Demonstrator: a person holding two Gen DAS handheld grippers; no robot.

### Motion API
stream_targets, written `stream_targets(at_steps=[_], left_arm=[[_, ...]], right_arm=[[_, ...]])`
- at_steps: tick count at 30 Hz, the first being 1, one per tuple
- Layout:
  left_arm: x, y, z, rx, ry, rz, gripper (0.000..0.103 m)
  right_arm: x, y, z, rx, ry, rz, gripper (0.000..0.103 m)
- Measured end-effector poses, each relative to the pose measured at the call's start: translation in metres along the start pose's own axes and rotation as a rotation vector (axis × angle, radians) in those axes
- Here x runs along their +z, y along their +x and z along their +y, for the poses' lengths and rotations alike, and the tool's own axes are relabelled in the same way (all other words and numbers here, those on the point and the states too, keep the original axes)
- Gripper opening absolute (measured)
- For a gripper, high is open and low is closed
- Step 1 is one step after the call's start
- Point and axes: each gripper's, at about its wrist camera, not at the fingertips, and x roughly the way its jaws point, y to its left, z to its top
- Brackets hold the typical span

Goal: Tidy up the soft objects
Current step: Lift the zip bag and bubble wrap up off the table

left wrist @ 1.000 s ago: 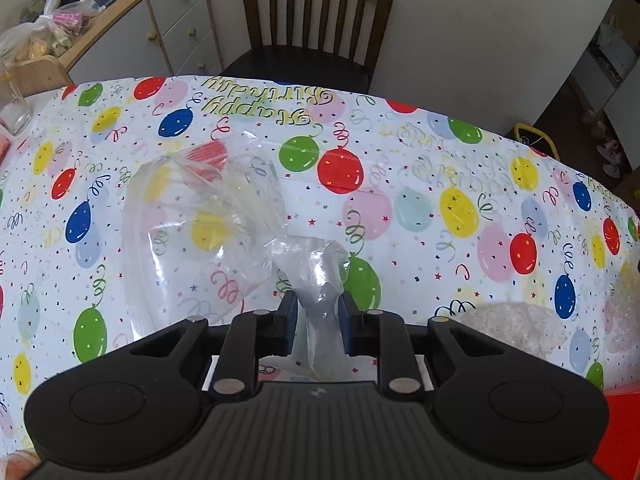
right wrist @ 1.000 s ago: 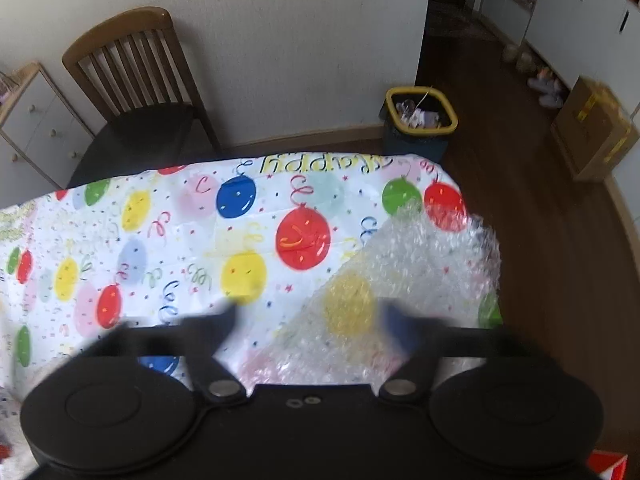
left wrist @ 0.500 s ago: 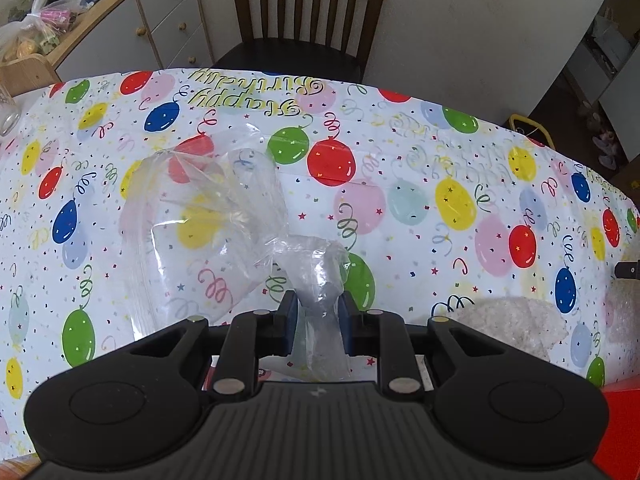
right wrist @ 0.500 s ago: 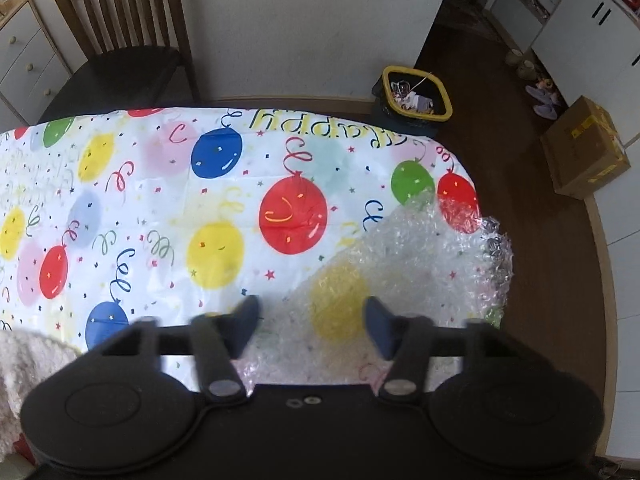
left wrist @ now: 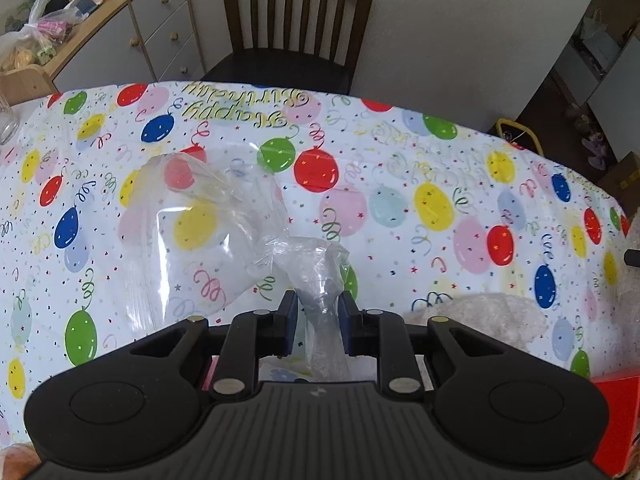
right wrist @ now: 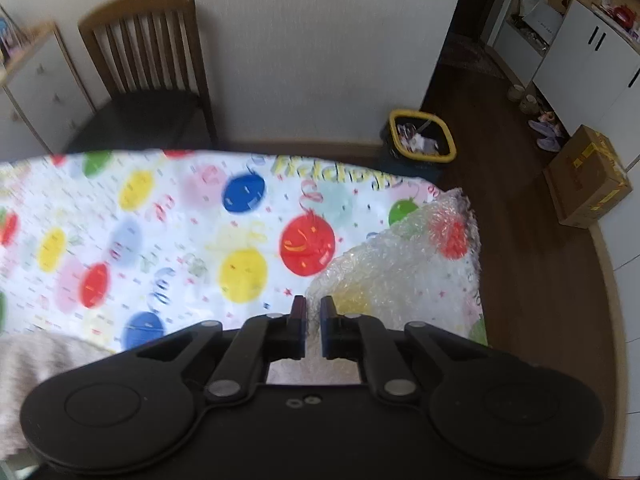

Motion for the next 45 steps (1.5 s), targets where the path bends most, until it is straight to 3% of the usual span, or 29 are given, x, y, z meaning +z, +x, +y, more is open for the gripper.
stream_targets(at_steps=[14,25,31,40,43,44,45], left_arm=[[-0.004,-0.098,-0.048,-0.129,0.118,-0.134,0.015],[-0.041,-0.169,-0.098,-0.232,0.258,-0.193,0.012],[-0.045,-0.166,-0.084,-0.217,0.262,-0.165,0.013],[-0.029,-0.109,-0.049,-0.184,0.142,-0.091,0.014],[-0.025,-0.089,-0.045,-0.176,0.12,-0.08,0.025],[-0.024,-0.083,-0.043,-0.175,0.105,-0.073,0.039],[-0.023,-0.076,-0.041,-0.179,0.086,-0.058,0.061]], right_arm=[[-0.022,-0.137,-0.013,0.121,-0.012,-0.245,0.005],[-0.07,-0.218,-0.033,0.18,-0.061,-0.34,0.005],[-0.093,-0.225,-0.039,0.176,-0.082,-0.334,0.005],[-0.106,-0.204,-0.045,0.16,-0.047,-0.285,0.005],[-0.107,-0.198,-0.044,0.156,-0.046,-0.274,0.005],[-0.109,-0.198,-0.046,0.154,-0.045,-0.272,0.005],[-0.109,-0.196,-0.046,0.153,-0.046,-0.268,0.005]])
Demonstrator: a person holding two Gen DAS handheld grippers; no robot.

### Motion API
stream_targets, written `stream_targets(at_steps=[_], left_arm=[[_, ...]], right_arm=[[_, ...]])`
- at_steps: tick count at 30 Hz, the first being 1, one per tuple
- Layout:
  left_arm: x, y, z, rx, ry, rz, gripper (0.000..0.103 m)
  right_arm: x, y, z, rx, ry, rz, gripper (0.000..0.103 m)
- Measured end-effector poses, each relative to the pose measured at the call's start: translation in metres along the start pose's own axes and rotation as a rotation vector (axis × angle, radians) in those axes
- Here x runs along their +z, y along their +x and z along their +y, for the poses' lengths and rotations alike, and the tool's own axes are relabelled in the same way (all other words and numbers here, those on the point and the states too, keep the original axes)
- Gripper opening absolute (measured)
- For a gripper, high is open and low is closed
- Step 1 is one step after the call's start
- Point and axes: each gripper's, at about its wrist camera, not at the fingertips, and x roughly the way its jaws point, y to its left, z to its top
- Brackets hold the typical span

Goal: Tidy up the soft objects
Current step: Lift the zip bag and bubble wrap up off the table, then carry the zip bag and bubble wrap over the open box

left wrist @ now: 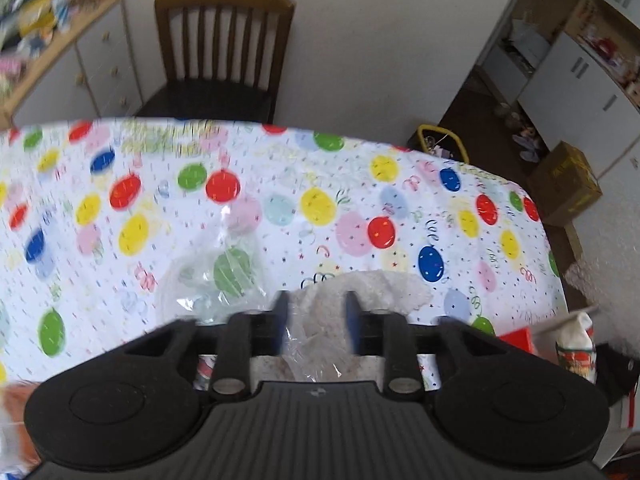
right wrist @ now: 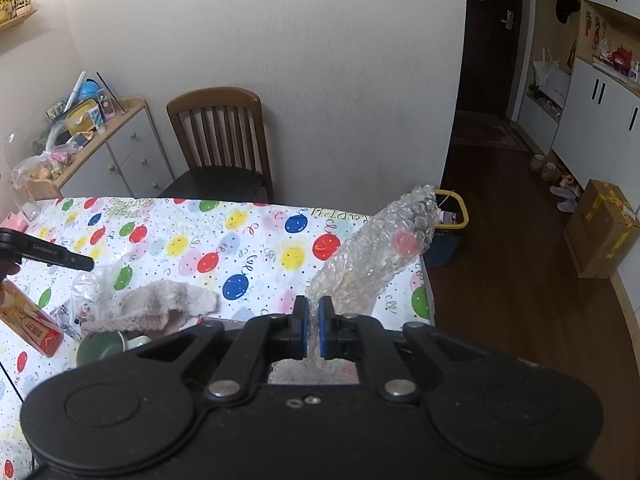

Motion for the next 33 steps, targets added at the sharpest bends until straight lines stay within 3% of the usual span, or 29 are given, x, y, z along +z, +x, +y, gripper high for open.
stream_targets(at_steps=[2,5,13,14,18,20,33], left_arm=[[0.0,0.012,0.007,-0.008,-0.044,0.022,0.072],[-0.001,0.029,0.013,-0.011,-0.091,0.054,0.072],[-0.019,0.078,0.017,0.095,-0.155,0.137,0.071],[-0.02,0.08,0.018,0.105,-0.163,0.137,0.068],[-0.021,0.085,0.017,0.125,-0.161,0.133,0.037],[-0.022,0.086,0.017,0.129,-0.158,0.141,0.03],[-0.024,0.059,0.016,0.136,-0.112,0.06,0.024]], right_arm=[[0.0,0.004,0.0,-0.001,0.002,0.006,0.005],[-0.002,0.01,-0.002,-0.007,0.002,0.018,0.005],[-0.004,0.021,-0.006,-0.014,0.004,0.046,0.005],[-0.004,0.022,-0.006,-0.016,0.004,0.048,0.005],[-0.006,0.024,-0.007,-0.015,0.006,0.057,0.005],[-0.007,0.025,-0.008,-0.017,0.006,0.061,0.005],[-0.011,0.02,-0.007,-0.021,0.005,0.063,0.005]])
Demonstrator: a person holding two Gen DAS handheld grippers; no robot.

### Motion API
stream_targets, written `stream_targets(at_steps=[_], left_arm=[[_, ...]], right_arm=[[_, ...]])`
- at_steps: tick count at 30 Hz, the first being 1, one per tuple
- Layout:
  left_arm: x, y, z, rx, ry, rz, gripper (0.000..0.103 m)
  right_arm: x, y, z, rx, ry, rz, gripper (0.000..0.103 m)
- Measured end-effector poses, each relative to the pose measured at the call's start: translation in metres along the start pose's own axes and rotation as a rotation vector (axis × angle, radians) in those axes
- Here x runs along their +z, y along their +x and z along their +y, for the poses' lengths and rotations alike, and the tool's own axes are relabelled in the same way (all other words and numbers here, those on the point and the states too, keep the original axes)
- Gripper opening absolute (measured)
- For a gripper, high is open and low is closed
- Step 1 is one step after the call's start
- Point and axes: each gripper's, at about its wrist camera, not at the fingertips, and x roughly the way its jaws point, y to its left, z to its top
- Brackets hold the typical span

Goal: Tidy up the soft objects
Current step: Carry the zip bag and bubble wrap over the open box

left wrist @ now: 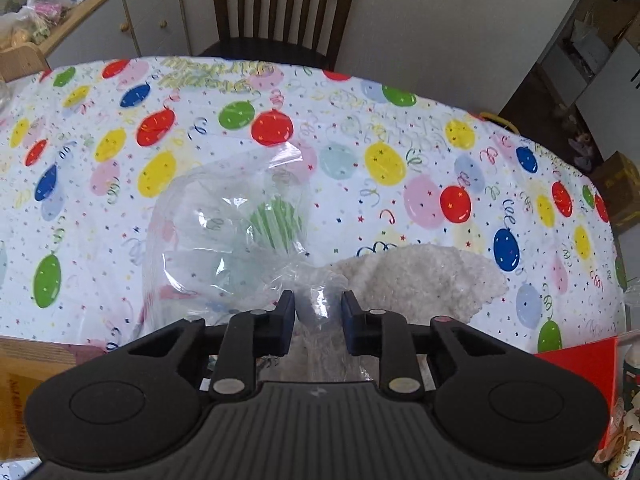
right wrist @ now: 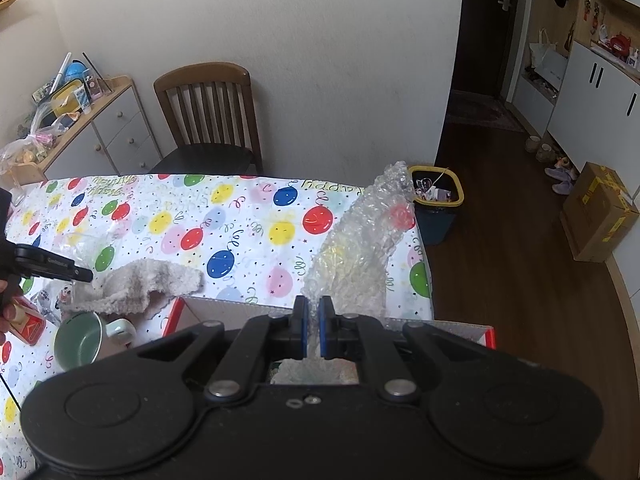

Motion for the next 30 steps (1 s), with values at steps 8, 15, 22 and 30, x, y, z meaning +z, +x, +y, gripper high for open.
stream_targets(at_steps=[8,15,22,30], left_arm=[[-0.002,-0.052,-0.001,-0.031,0.032,-0.074,0.024],[-0.012,-0.105,-0.022,-0.087,0.093,-0.146,0.024],[-0.034,-0.155,-0.058,-0.176,0.17,-0.201,0.024],[-0.068,-0.193,-0.117,-0.304,0.281,-0.22,0.024]], right_arm=[[-0.005,-0.027,0.0,0.03,-0.01,-0.028,0.005],[-0.015,-0.055,-0.005,0.05,-0.012,-0.056,0.005],[-0.027,-0.077,-0.01,0.059,-0.033,-0.081,0.005],[-0.039,-0.103,-0.022,0.085,-0.049,-0.102,0.005]])
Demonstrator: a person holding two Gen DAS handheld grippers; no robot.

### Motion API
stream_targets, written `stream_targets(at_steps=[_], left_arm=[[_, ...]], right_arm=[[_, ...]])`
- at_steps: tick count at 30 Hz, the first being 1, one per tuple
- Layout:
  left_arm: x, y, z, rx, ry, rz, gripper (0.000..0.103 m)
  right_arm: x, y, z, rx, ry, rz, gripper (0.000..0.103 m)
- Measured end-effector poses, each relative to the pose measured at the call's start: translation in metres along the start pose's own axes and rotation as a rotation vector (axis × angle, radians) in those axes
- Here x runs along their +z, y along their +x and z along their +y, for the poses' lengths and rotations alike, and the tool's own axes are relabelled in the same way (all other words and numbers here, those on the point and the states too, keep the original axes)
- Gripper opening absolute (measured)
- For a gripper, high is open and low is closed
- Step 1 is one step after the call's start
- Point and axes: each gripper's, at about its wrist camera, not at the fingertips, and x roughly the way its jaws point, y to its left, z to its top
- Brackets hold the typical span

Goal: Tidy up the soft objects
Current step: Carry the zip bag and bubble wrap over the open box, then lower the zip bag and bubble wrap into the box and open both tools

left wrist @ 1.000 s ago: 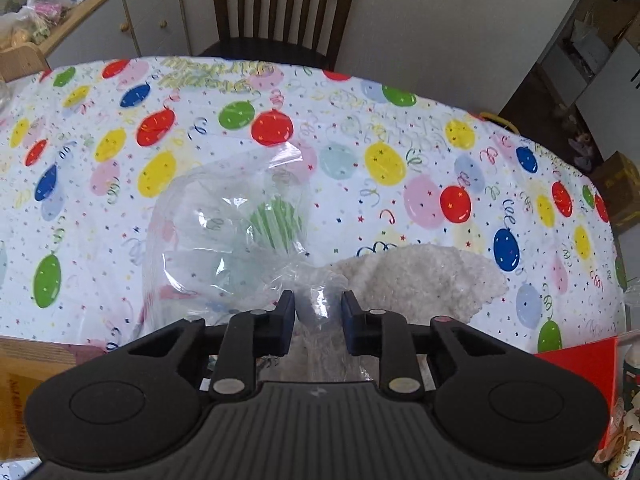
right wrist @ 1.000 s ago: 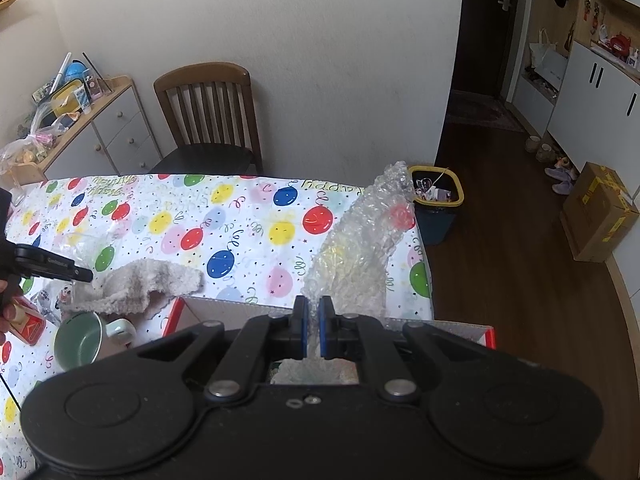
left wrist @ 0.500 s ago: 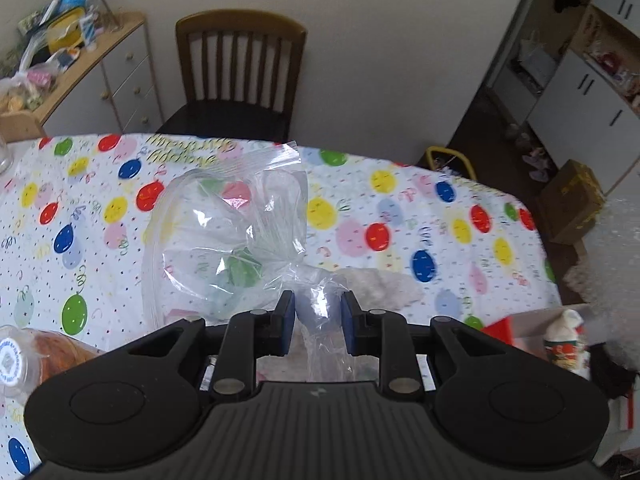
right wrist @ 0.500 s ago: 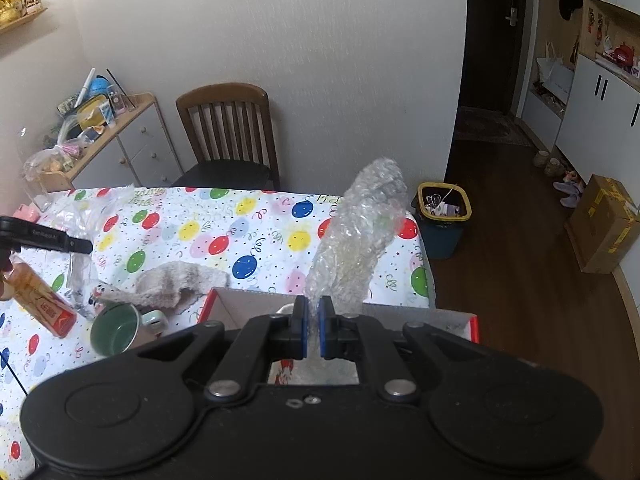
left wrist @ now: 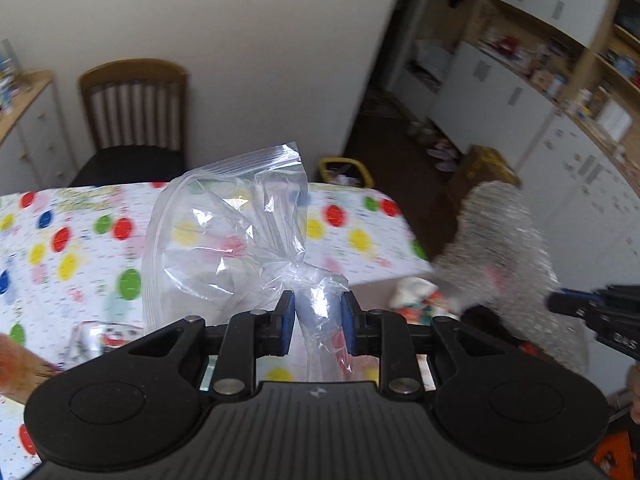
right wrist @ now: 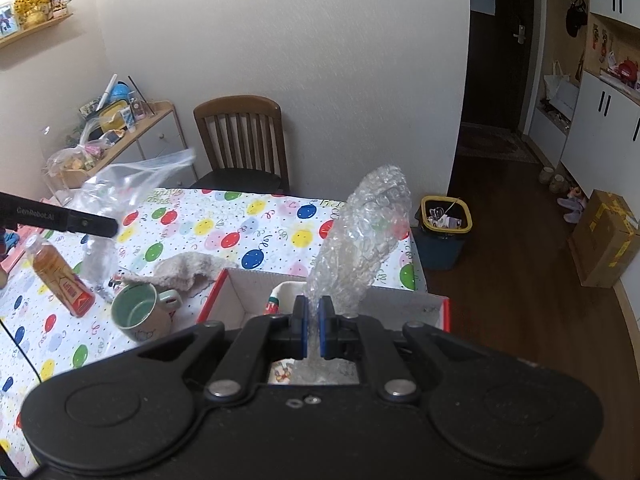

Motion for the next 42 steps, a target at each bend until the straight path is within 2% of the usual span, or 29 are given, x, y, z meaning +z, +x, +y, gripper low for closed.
stream_targets(at_steps=[8,18,23,33,42], left_arm=[[-0.027,0.014,-0.072,-0.085,0.111,0.046,0.024],[-0.074,0.056,-0.127,-0.106,0.179,0.126,0.024],[-0.088,0.078,-0.133,-0.081,0.177,0.147,0.024],[-0.093,0.115,-0.124,-0.02,0.127,0.214,0.024],[-0.104,0.132,-0.12,-0.003,0.108,0.279,0.024]], right_arm=[[-0.02,-0.006,-0.012,0.046,0.004,0.027,0.005],[-0.055,0.024,-0.02,0.106,0.061,0.11,0.005],[-0.067,0.044,-0.023,0.114,0.084,0.136,0.005],[-0.079,0.083,-0.032,0.108,0.125,0.172,0.005],[-0.087,0.095,-0.043,0.159,0.169,0.197,0.005]])
